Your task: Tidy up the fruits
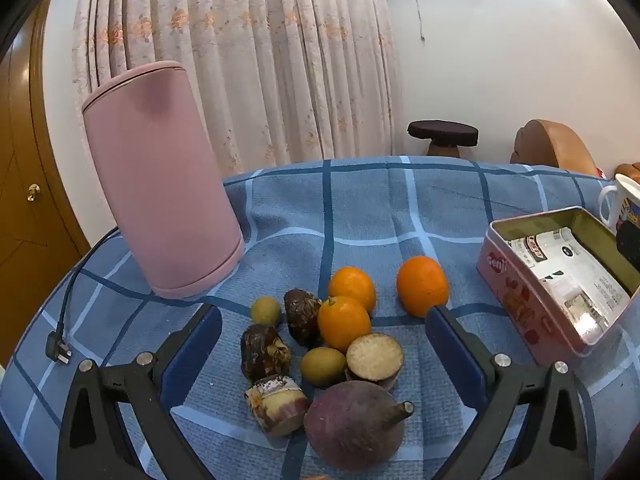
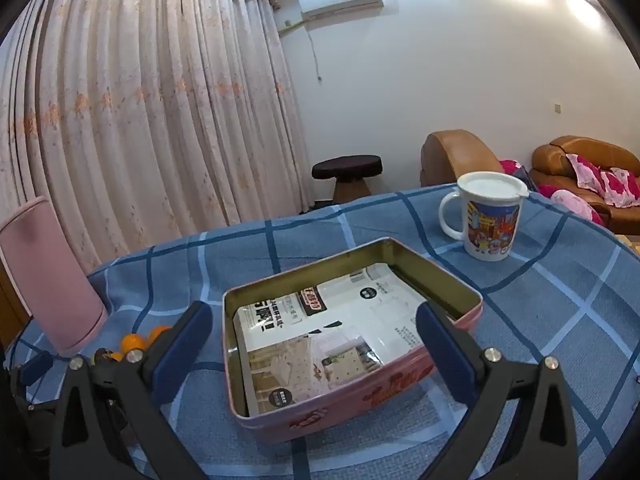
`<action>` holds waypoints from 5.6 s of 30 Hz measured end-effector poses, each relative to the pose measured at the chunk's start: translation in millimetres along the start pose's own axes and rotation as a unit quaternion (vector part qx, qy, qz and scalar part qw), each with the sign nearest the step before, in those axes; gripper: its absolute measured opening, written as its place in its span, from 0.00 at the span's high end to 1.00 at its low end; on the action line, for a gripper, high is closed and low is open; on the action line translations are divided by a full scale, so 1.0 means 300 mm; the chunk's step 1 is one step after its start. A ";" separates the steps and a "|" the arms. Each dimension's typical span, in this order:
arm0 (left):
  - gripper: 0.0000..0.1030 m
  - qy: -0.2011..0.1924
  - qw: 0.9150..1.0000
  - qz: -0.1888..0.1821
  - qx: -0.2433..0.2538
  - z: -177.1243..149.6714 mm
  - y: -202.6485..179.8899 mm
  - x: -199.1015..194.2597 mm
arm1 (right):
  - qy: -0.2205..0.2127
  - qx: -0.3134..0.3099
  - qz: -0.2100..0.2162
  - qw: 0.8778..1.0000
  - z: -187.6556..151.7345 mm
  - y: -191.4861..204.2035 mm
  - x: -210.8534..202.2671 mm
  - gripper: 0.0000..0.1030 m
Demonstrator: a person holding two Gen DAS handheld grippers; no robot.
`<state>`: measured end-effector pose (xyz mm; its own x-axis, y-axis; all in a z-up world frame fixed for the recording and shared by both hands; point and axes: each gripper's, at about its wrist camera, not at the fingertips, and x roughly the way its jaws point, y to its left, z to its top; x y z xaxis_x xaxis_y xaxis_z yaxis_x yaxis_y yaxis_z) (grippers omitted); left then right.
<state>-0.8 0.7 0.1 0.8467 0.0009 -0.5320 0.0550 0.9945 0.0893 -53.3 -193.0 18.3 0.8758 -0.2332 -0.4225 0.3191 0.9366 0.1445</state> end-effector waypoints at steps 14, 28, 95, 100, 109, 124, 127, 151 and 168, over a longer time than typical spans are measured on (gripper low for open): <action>0.01 0.020 1.000 0.004 -0.003 -0.010 0.023 0.028 | -0.005 -0.018 -0.004 1.000 -0.002 0.020 0.015 0.00; 0.01 0.020 1.000 0.003 0.001 -0.013 0.021 0.029 | -0.006 -0.021 -0.002 1.000 -0.007 0.019 0.001 0.00; 0.01 0.009 1.000 0.024 -0.010 -0.041 0.135 -0.022 | 0.007 -0.060 0.032 0.998 -0.034 0.063 0.009 0.00; 0.01 0.032 0.998 0.028 -0.036 -0.074 0.263 -0.068 | 0.010 -0.083 0.086 0.993 -0.044 0.105 -0.001 0.07; 0.01 0.070 0.995 0.036 -0.060 -0.149 0.438 -0.127 | 0.114 -0.158 0.253 0.948 -0.134 0.307 0.005 0.32; 0.01 0.087 0.994 -0.003 -0.062 -0.158 0.448 -0.120 | 0.254 -0.194 0.286 0.903 -0.268 0.503 0.134 0.48; 0.01 0.091 0.993 -0.011 -0.070 -0.146 0.438 -0.108 | 0.257 -0.189 0.294 0.901 -0.260 0.484 0.137 0.48; 0.31 0.168 0.985 -0.020 -0.043 -0.097 0.183 0.135 | 0.034 -0.115 0.218 0.968 -0.006 0.147 -0.005 0.48; 0.56 0.030 0.991 -0.124 -0.039 -0.024 0.168 -0.081 | 0.014 -0.023 0.148 0.989 0.107 -0.205 0.044 0.48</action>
<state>-22.6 51.5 11.4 0.7793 -0.2415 -0.5782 0.2155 0.9698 -0.1146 -49.7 -262.0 32.5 0.9179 0.0596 -0.3923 0.0328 0.9739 0.2247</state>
